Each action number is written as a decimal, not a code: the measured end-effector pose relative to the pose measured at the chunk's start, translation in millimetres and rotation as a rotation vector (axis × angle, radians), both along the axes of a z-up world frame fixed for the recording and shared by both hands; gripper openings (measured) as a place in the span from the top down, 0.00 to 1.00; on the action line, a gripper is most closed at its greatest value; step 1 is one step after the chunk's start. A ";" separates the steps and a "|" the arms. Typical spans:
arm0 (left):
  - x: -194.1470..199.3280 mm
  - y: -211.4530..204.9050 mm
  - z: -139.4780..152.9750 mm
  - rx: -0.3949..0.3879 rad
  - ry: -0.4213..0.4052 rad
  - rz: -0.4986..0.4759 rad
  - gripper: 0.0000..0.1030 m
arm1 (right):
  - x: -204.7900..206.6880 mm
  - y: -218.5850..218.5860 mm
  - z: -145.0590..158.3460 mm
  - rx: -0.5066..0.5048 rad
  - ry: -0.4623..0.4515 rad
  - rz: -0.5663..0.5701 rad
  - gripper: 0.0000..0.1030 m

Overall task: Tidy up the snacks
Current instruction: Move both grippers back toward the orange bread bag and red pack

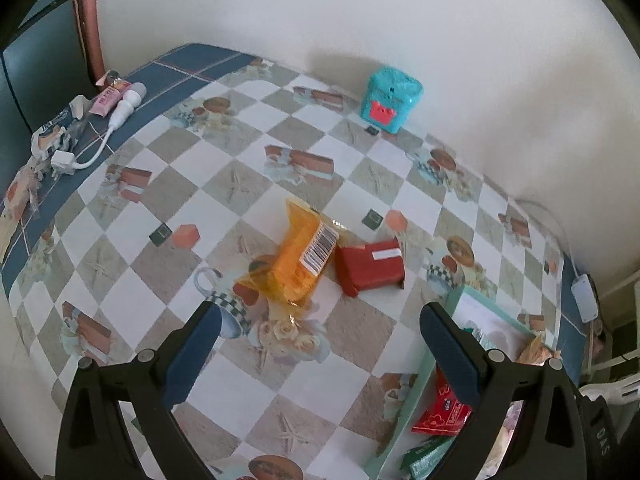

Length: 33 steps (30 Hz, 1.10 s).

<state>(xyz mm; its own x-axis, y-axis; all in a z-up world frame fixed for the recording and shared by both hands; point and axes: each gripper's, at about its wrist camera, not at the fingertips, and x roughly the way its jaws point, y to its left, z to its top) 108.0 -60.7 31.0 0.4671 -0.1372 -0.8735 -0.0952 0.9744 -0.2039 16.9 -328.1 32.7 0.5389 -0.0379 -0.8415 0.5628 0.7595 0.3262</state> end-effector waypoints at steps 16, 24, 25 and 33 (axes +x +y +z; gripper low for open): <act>2.2 36.2 9.4 0.034 -0.109 0.010 0.03 | 24.7 57.7 8.7 0.032 -0.133 0.159 0.00; 6.2 47.0 11.5 0.093 -0.148 -0.005 0.03 | 31.0 75.9 8.6 -0.008 -0.155 0.175 0.00; 7.2 48.6 10.3 0.090 -0.148 -0.005 0.03 | 32.7 79.3 8.1 -0.016 -0.152 0.182 0.00; 23.1 67.2 -10.9 0.012 -0.068 0.005 0.03 | 45.1 94.9 -0.4 -0.053 -0.123 0.207 0.00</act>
<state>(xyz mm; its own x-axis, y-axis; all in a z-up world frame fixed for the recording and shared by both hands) 131.1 6.5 20.0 0.5258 -0.1242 -0.8415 -0.0866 0.9763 -0.1982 61.9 -233.2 32.3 0.6381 0.0419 -0.7689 0.3520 0.8722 0.3396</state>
